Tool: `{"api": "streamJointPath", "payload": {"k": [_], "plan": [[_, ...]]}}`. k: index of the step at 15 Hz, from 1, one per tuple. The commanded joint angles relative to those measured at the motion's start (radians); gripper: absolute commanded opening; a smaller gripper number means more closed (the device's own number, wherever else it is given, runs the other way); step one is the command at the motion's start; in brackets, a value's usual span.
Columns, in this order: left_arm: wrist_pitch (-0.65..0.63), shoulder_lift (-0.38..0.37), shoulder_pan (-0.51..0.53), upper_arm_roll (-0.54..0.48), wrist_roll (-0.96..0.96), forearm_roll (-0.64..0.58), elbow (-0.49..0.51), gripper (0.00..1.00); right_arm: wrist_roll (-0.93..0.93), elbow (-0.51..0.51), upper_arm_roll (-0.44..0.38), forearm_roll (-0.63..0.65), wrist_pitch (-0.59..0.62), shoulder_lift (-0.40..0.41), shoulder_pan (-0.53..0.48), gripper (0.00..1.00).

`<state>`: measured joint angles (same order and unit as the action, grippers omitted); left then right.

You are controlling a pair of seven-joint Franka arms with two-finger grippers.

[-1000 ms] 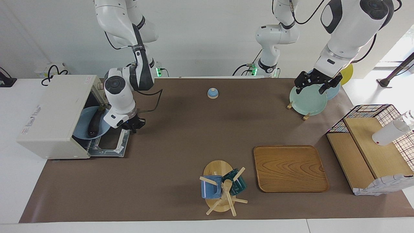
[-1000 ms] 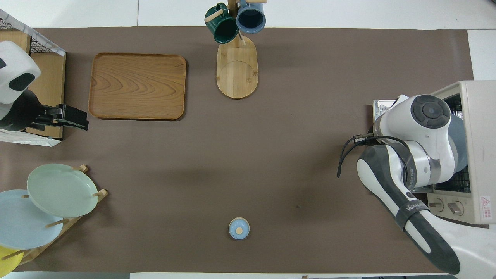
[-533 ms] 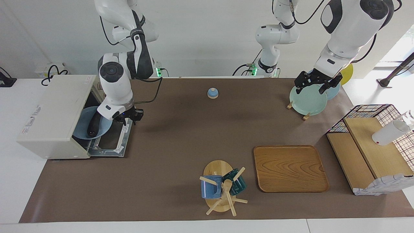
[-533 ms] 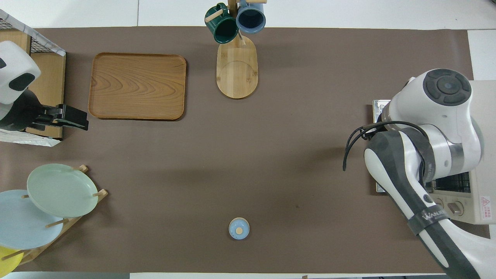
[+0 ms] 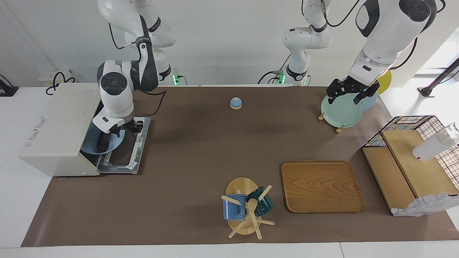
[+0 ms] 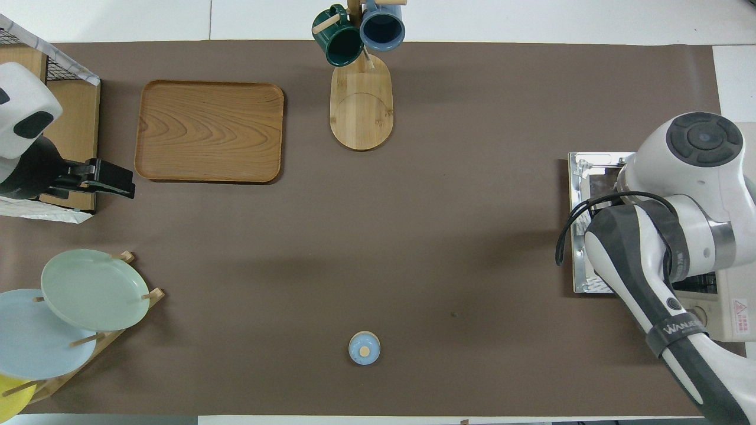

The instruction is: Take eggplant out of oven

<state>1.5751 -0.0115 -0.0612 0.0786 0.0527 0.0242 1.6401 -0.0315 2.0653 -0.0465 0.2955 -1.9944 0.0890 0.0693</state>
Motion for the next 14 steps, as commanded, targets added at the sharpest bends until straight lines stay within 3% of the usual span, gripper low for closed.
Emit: {"api": "streamJointPath", "payload": {"k": [1,6,7,8,12,14], "plan": [[0.014,-0.01,0.004,0.003,-0.005,-0.003,0.01,1.0,0.019,0.062,0.008,0.016,-0.043,-0.041,-0.031,0.54],[0.014,-0.008,0.004,0.003,-0.002,-0.003,0.012,1.0,0.021,0.125,0.008,0.016,-0.104,-0.06,-0.049,0.35],[0.014,-0.008,0.004,0.003,-0.002,-0.003,0.012,1.0,0.024,0.125,0.008,0.016,-0.104,-0.06,-0.048,0.06],[0.014,-0.008,0.004,0.003,-0.002,-0.001,0.01,1.0,0.042,0.121,0.008,0.016,-0.098,-0.06,-0.037,0.0],[0.014,-0.01,0.004,0.004,-0.004,0.0,0.01,1.0,0.073,0.089,0.04,0.01,-0.049,-0.052,-0.032,0.0],[0.014,-0.008,0.004,0.004,-0.004,0.003,0.01,1.0,0.071,-0.006,0.127,0.005,-0.003,-0.022,-0.026,0.0]]}}
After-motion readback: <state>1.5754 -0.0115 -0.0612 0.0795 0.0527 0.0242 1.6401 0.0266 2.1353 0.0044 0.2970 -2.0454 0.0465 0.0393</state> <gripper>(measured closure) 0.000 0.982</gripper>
